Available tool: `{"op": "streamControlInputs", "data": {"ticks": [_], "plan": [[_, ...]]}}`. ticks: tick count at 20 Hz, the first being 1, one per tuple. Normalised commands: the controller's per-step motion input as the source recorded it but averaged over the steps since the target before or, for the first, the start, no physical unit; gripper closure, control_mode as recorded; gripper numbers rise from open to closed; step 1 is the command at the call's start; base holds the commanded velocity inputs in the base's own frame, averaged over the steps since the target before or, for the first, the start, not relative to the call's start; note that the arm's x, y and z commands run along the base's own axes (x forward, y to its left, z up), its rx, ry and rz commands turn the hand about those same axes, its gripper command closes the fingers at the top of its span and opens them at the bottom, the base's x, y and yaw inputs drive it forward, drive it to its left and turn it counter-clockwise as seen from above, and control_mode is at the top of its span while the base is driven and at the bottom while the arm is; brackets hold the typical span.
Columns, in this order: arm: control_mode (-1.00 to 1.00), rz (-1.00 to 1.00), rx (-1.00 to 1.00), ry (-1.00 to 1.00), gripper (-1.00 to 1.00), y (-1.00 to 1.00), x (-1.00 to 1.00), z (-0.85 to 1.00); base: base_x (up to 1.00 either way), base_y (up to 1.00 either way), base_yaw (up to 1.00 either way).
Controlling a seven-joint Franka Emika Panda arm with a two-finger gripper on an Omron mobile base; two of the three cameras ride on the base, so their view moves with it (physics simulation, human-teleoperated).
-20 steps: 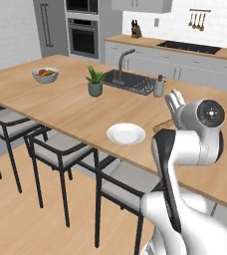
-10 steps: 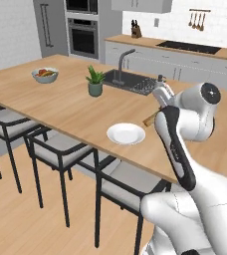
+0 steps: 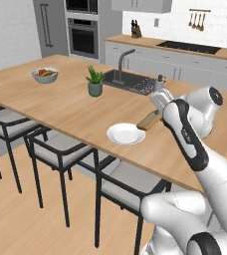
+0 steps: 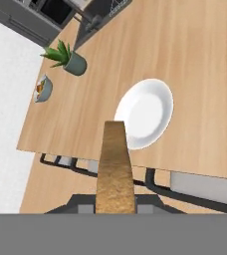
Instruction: Start the toaster. Once the lever pops up, take the bread to the plate on the dining counter.
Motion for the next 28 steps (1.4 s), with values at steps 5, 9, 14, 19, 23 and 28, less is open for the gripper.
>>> {"op": "streamControlInputs", "data": {"ticks": [5, 9, 14, 19, 23, 28], "plan": [[-1.0, 0.16, 0.12, -0.05, 1.0, 0.0, 0.19, -0.18, 0.0, 0.0, 0.0], [-1.0, 0.13, 0.1, -0.02, 1.0, 0.0, 0.29, -0.23, 0.0, 0.0, 0.0], [-1.0, 0.09, 0.03, 0.0, 1.0, 0.0, 0.35, -0.31, 0.0, 0.0, 0.0], [-1.0, 0.02, 0.0, -0.01, 1.0, 0.0, 0.21, -0.36, 0.0, 0.0, 0.0], [-1.0, 0.0, 0.0, -0.05, 1.0, 0.0, 0.07, -0.4, 0.0, 0.0, 0.0], [-1.0, 0.0, 0.0, -0.09, 1.0, 0.0, 0.1, -0.33, 0.0, 0.0, 0.0]]}}
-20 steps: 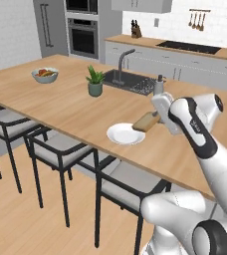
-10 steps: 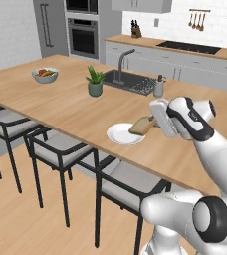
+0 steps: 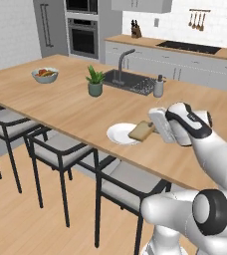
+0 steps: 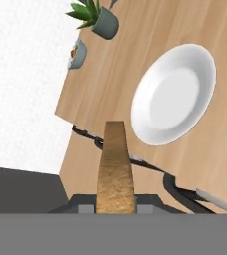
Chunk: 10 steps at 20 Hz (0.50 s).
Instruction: Start the toaster. Once the lever pops up, take the bread to the plate on the dining counter.
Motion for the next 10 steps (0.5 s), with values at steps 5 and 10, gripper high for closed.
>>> {"op": "streamControlInputs", "data": {"ticks": [5, 10], "plan": [[-1.0, 0.0, 0.0, -0.05, 1.0, 0.0, 0.29, -0.17, 0.0, 0.0, 0.0], [-1.0, 0.0, 0.0, 0.0, 1.0, 0.0, 0.43, -0.15, 0.0, 0.0, 0.0]]}}
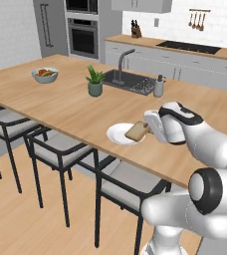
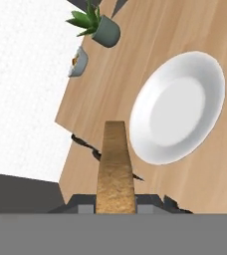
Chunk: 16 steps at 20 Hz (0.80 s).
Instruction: Start the toaster. Once the lever pops up, take the bread to the plate on the dining counter.
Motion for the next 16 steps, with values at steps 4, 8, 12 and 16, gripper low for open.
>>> {"op": "streamControlInputs", "data": {"ticks": [4, 8, 12, 16], "plan": [[-1.0, 0.0, 0.0, 0.0, 1.0, 0.0, 0.44, -0.22, 0.0, 0.0, 0.0], [-1.0, 0.0, 0.0, 0.0, 1.0, -0.01, 0.38, -0.24, 0.0, 0.0, 0.0], [-1.0, 0.0, 0.0, 0.0, 1.0, -0.02, 0.33, -0.26, 0.0, 0.0, 0.0], [-1.0, 0.0, 0.0, 0.0, 1.0, -0.02, 0.27, -0.23, 0.0, 0.0, 0.0]]}}
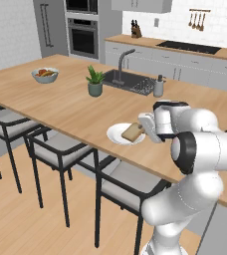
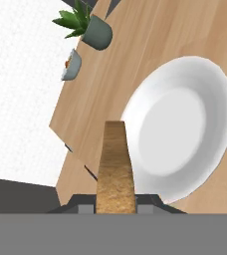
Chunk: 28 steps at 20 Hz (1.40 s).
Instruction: Start the toaster. Once the lever pops up, take the bread to the plate on the dining counter.
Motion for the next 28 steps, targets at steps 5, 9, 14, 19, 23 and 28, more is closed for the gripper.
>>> {"op": "streamControlInputs", "data": {"ticks": [5, 9, 14, 19, 23, 28], "plan": [[-1.0, 0.0, 0.0, 0.0, 1.0, 0.0, 0.25, -0.24, 0.0, 0.0, 0.0], [-1.0, 0.0, 0.0, 0.0, 1.0, -0.01, 0.31, -0.18, 0.0, 0.0, 0.0], [-1.0, 0.0, 0.0, 0.0, 1.0, -0.05, 0.33, -0.1, 0.0, 0.0, 0.0], [-1.0, 0.0, 0.0, 0.0, 1.0, -0.08, 0.38, -0.16, 0.0, 0.0, 0.0], [-1.0, 0.0, 0.0, 0.0, 1.0, -0.04, 0.43, -0.19, 0.0, 0.0, 0.0], [-1.0, 0.0, 0.0, -0.01, 1.0, -0.01, 0.37, -0.21, 0.0, 0.0, 0.0]]}}
